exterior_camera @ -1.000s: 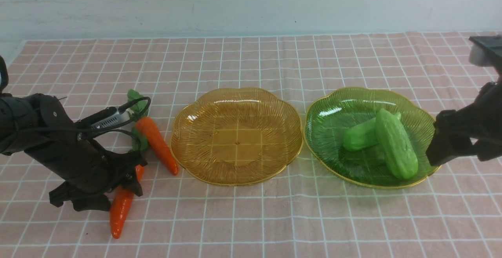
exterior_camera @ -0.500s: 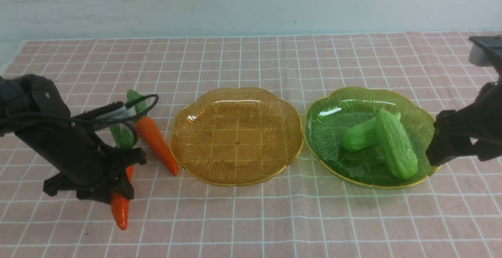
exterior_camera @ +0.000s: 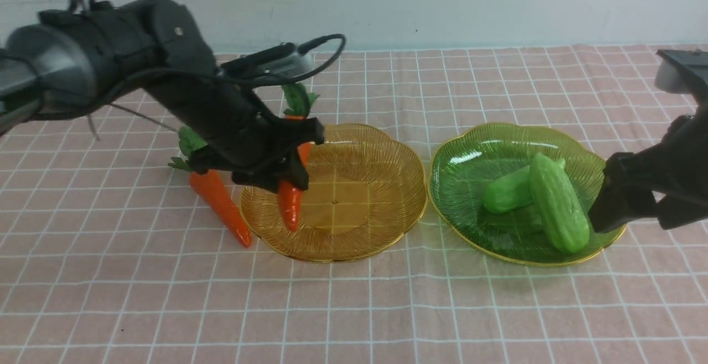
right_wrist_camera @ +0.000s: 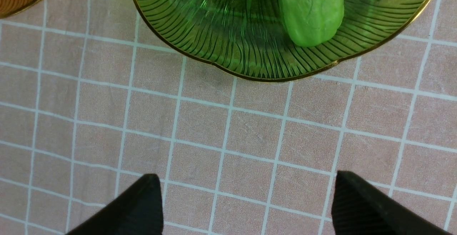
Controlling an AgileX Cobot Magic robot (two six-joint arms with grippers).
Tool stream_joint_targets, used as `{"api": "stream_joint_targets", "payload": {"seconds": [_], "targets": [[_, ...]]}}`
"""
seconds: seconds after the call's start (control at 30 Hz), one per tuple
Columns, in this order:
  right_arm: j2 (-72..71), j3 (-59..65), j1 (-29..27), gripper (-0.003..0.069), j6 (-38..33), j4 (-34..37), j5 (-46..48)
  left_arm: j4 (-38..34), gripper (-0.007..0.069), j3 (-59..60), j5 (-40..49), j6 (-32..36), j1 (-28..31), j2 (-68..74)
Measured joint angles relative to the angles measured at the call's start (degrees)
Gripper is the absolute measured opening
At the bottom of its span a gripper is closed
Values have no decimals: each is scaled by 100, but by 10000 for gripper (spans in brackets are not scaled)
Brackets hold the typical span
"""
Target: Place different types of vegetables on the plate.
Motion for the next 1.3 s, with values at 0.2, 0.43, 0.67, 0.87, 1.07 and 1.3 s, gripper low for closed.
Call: {"api": "stream_joint_targets", "payload": {"seconds": [0.2, 0.43, 0.67, 0.87, 1.07, 1.3], "targets": [[0, 0, 0, 579, -5, 0, 0, 693, 549, -412, 287, -84, 574, 12], [0, 0, 0, 579, -5, 20, 0, 1520, 545, -502, 662, -1170, 1373, 88], [0, 0, 0, 579, -5, 25, 0, 1399, 505, -507, 696, -1827, 1549, 432], [0, 0, 0, 579, -11, 37, 0, 1099, 457, -520, 302, -1868, 1465, 719], [0, 0, 0, 579, -11, 37, 0, 1103, 340, -525, 234, -1856, 1427, 914], [0, 0, 0, 579, -11, 37, 0, 1348, 236, -1033, 1142, -1140, 1420, 734]]}}
